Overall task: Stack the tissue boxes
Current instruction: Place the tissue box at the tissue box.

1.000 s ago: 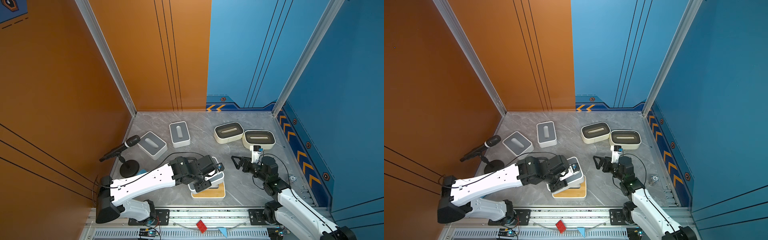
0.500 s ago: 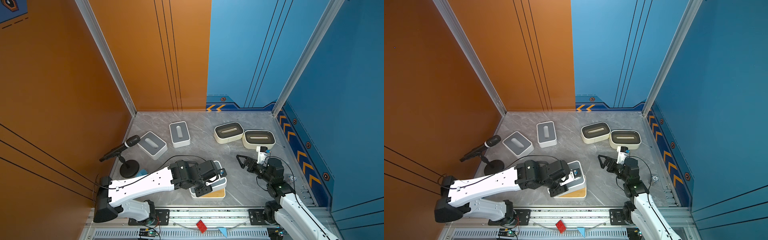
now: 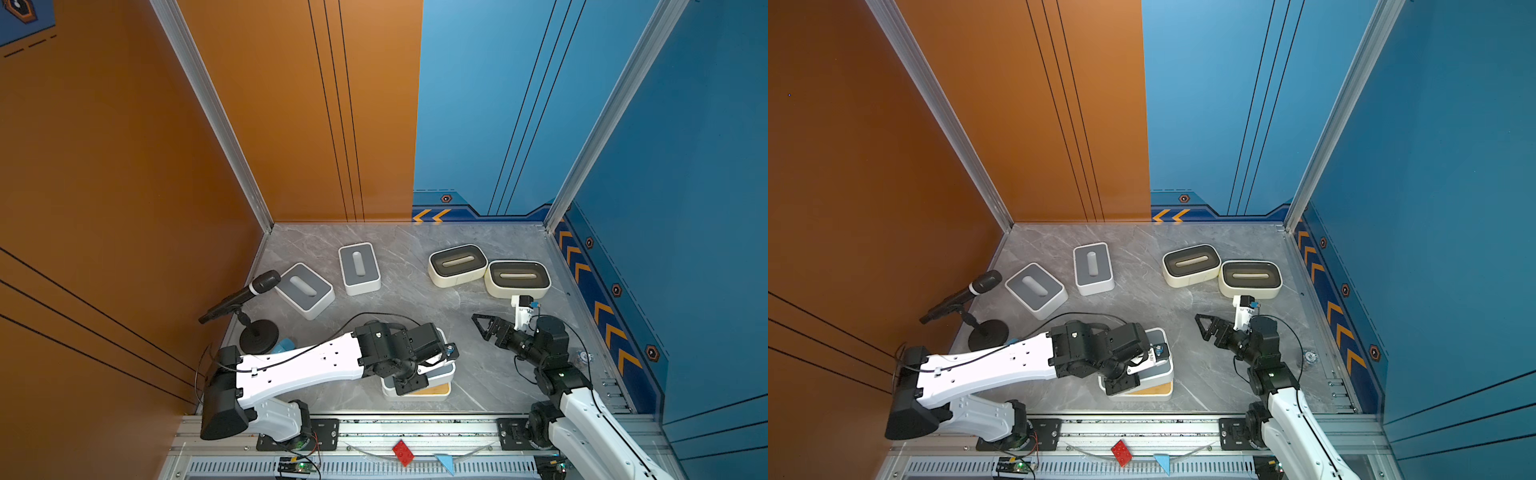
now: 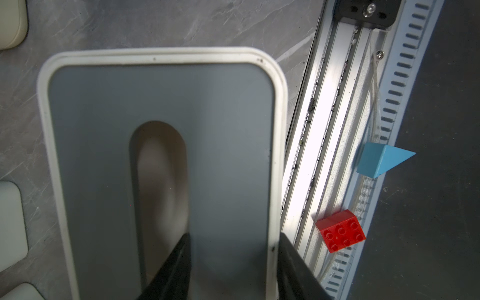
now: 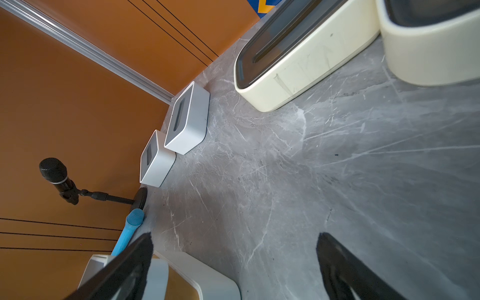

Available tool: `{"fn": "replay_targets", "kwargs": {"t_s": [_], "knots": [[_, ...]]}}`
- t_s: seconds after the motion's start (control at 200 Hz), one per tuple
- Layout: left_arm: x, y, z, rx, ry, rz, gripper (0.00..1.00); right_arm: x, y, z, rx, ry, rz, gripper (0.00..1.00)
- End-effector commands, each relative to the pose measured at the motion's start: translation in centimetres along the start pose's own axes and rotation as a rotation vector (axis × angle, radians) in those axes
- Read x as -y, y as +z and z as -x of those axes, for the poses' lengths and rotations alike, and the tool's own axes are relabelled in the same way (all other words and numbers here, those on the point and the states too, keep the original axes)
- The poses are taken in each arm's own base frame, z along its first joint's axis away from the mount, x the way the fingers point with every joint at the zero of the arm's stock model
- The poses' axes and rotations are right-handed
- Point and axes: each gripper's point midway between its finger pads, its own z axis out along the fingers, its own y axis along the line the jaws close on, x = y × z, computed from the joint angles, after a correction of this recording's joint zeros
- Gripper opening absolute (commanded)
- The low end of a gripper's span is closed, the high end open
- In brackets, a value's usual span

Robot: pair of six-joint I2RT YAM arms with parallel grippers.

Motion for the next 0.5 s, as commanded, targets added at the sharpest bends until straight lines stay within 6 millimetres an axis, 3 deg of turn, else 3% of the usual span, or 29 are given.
{"fn": "replay_targets", "kwargs": {"t_s": [0.0,0.36,0.496], "knots": [[0.7,-1.3,1.4,0.060,0.056,-0.026,0.40,0.9,-0.9,-0.8,-0.038,0.018,-0.078,1.00],[1.1,-2.2,0.6,0.091,0.116,-0.048,0.40,-0.5,-1.0,-2.6,-0.136,0.038,0.014,1.00],[0.2,-2.6,0.4,0.079,0.123,0.003,0.40,-1.3,-1.5,-3.3,-0.159,0.013,0.050,1.00]]}}
